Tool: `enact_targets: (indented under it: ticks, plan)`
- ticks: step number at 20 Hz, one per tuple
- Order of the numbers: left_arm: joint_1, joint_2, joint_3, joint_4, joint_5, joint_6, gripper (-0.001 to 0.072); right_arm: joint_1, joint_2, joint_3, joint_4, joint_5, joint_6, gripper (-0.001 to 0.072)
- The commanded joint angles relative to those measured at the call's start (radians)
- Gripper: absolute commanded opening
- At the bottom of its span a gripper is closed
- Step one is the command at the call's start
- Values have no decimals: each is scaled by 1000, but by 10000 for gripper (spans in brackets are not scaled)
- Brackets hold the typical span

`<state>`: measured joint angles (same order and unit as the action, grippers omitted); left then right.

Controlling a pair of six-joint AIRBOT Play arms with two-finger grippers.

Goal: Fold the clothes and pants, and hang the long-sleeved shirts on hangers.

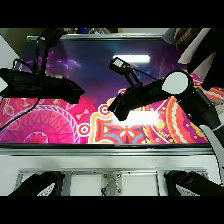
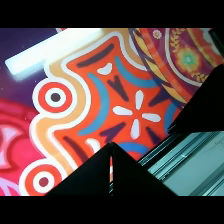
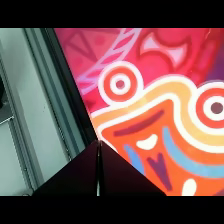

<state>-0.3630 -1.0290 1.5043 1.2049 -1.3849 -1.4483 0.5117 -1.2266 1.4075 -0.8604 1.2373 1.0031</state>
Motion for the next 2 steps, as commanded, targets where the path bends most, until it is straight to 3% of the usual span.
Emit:
enact_targets:
  ticks: [1,2]
  plan:
    - [-1,0,0,0,0,0,13,1,-1,0,0,0,0,17]
    - [-1,0,0,0,0,0,13,1,-1,0,0,0,0,17]
